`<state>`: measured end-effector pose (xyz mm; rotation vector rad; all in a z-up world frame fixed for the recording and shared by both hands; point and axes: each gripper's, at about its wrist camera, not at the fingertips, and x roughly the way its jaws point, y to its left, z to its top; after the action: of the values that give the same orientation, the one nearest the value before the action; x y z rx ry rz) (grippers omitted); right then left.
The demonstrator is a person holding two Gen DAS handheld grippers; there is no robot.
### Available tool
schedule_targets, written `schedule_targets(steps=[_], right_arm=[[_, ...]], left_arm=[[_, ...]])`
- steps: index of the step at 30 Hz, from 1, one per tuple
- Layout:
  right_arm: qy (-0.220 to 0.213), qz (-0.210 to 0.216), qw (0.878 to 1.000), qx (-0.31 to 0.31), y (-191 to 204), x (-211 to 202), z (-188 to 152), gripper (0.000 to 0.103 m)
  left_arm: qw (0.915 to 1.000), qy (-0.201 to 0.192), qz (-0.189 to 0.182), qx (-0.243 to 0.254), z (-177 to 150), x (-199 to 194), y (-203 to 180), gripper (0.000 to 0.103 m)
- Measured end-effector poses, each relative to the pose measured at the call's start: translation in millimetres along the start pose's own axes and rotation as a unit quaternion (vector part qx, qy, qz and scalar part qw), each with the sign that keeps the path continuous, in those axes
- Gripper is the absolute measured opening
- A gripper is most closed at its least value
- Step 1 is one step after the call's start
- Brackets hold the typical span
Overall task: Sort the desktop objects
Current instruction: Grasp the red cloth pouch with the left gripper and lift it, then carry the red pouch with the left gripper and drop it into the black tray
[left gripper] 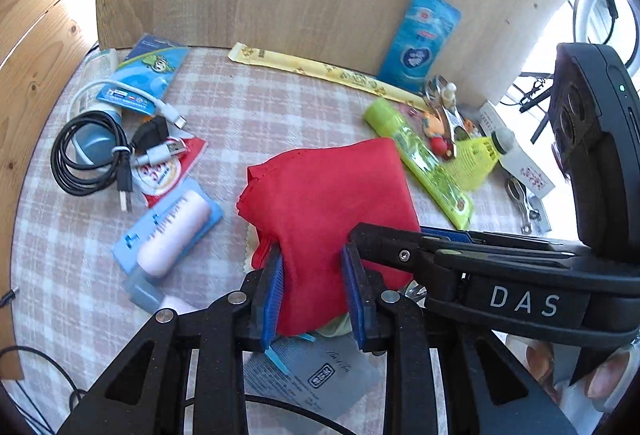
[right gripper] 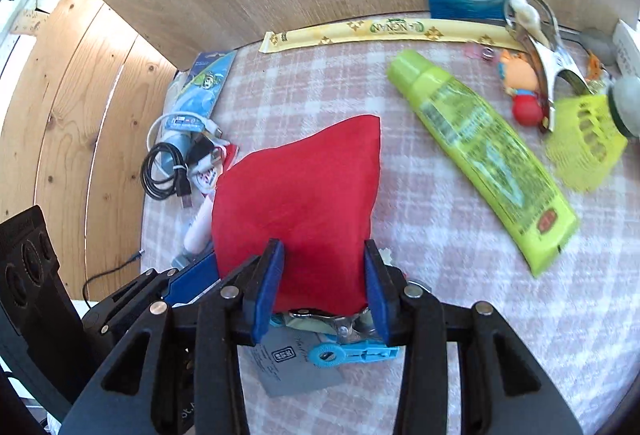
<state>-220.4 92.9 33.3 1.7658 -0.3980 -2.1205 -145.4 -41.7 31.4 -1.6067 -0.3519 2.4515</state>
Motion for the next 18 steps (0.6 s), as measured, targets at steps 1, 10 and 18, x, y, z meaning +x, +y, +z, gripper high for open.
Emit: schedule_targets(steps=[1, 10, 18], right_arm=[[-0.002, -0.004, 1.0, 0.001, -4.4, -4.4, -8.5, 0.038], [-0.027, -0.031, 0.998, 0.043, -46.6, -45.9, -84.0, 0.037], [-0.059, -0.036, 0.993, 0.096, -72.1, -74.5, -131.7, 0.037]], left_arm=[[1.0, 0.002, -0.003, 0.004, -6.3, -2.8, -6.3, 0.026], [0.9974, 0.027, -0.038, 0.055, -52.4, -3.8, -67.3, 0.025], [0.9928, 0.047, -0.066, 0.089, -74.6, -12.9, -104.1, 0.022]])
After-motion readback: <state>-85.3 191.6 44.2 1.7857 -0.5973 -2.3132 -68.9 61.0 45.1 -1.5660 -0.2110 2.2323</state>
